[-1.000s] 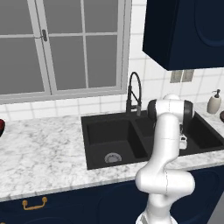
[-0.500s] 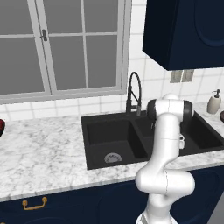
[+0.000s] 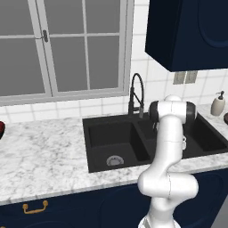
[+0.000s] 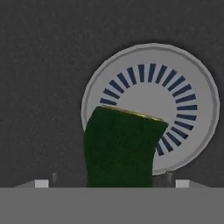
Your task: Pick the pan and sponge and place them into the sink. Then turn on the water.
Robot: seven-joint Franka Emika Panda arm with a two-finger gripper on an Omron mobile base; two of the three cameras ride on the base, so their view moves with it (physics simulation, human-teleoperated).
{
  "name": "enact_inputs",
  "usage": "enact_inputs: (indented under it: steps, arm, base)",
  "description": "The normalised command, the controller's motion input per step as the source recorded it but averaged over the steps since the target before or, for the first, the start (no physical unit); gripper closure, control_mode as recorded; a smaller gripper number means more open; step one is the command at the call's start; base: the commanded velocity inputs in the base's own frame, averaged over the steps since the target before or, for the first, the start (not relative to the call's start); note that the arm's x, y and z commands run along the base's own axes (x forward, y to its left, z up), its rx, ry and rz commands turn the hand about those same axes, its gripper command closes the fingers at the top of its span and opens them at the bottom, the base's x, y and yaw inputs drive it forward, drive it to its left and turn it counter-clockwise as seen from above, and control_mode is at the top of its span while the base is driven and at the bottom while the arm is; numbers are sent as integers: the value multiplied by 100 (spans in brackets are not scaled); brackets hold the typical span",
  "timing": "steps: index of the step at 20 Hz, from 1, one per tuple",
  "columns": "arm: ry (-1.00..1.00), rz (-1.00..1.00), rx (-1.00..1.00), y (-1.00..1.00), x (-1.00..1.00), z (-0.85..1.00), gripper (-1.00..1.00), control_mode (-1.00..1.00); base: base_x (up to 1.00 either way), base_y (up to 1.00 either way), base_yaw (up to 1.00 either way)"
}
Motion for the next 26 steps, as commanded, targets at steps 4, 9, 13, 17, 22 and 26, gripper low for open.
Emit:
enact_inputs:
  steps: [4,9,13,17,22,26]
  arm:
    - [-6,0,3,0,-9,69,-100,-100]
    - [-2,-4,1,0,-56,100,-100,-100]
    - [-1,-5,0,1,-69,100,-100,-100]
    - [-9,-1,0,14,-76,100,-100,-100]
    - [-17,0,0,26,-60,100,-100,-100]
    - [-10,0,0,24,-49,100,-100,-100]
  base:
    - [0,0,0]
    - [0,0,0]
    - [0,0,0]
    - [0,0,0]
    - [0,0,0]
    - [0,0,0]
